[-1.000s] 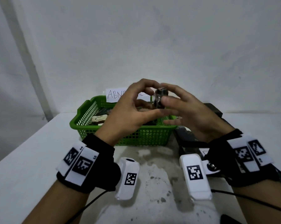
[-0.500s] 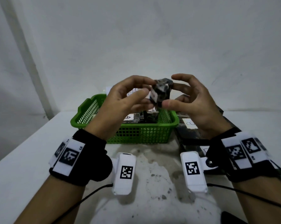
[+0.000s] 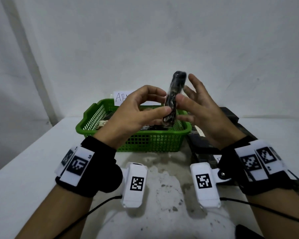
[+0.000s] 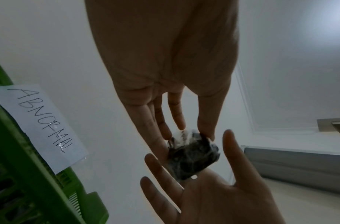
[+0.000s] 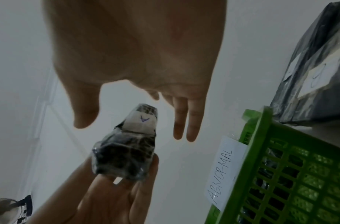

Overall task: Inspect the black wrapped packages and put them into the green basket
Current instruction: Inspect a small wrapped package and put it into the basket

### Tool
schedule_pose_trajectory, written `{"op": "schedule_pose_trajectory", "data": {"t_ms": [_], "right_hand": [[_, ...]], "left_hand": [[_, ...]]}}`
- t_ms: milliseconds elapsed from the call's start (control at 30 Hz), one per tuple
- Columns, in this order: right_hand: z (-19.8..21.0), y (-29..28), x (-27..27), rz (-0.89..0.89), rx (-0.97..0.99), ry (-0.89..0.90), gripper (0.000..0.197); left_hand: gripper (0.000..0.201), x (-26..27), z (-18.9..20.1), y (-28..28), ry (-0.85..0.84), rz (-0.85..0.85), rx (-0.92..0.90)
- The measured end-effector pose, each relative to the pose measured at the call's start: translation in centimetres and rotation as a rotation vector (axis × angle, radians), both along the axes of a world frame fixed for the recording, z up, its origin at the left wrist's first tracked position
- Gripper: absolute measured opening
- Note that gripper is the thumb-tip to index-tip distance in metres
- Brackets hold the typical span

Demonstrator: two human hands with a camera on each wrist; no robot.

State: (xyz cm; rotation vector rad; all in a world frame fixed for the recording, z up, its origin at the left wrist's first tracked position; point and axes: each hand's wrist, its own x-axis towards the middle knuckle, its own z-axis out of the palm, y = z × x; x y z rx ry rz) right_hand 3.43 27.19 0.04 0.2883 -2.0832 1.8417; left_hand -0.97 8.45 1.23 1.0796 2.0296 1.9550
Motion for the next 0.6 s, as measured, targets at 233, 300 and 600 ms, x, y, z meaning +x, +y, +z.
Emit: {"op": "schedule_pose_trajectory", "data": {"t_ms": [233, 300, 600], "right_hand": [[0.39, -0.07, 0.30, -0.125, -0.085, 0.085, 0.074], [0.37, -0.21, 0.27, -0.166, -0.068, 0.124, 0.066], [1.09, -0.14, 0.92, 0.003, -0.075, -0.116, 0.055]], "left_hand": [[0.037, -0.04, -0.40, 0.23, 0.074, -0.001, -0.055], [0.037, -0.02, -0.49, 0.36, 0.078, 0.000, -0.068], [0.051, -0.79, -1.02, 0.43, 0.165, 0.060, -0.054]]}}
